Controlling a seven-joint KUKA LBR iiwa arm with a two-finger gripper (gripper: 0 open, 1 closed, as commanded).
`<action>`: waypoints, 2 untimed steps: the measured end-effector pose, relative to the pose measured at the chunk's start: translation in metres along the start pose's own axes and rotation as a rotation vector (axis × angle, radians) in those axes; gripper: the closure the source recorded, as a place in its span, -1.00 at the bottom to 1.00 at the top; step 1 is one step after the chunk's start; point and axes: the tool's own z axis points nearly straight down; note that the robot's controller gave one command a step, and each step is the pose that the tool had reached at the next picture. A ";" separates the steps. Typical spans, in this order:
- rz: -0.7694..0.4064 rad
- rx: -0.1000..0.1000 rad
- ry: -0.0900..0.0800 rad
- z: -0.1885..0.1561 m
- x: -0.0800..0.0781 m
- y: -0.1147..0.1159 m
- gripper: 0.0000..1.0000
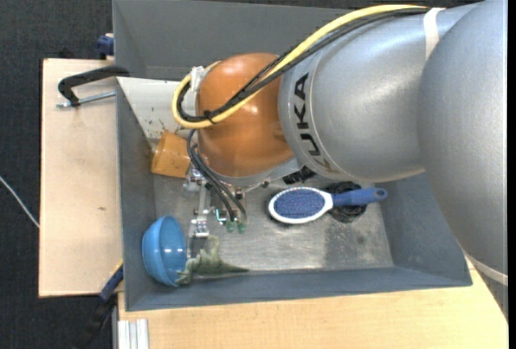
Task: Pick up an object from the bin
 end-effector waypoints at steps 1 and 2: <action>-0.617 0.000 -0.018 0.103 -0.009 -0.002 -1.00; -0.592 0.001 -0.014 0.102 -0.007 -0.107 -1.00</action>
Offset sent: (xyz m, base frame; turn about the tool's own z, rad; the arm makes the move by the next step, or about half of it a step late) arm 0.0048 -0.0034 -0.1054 -0.6204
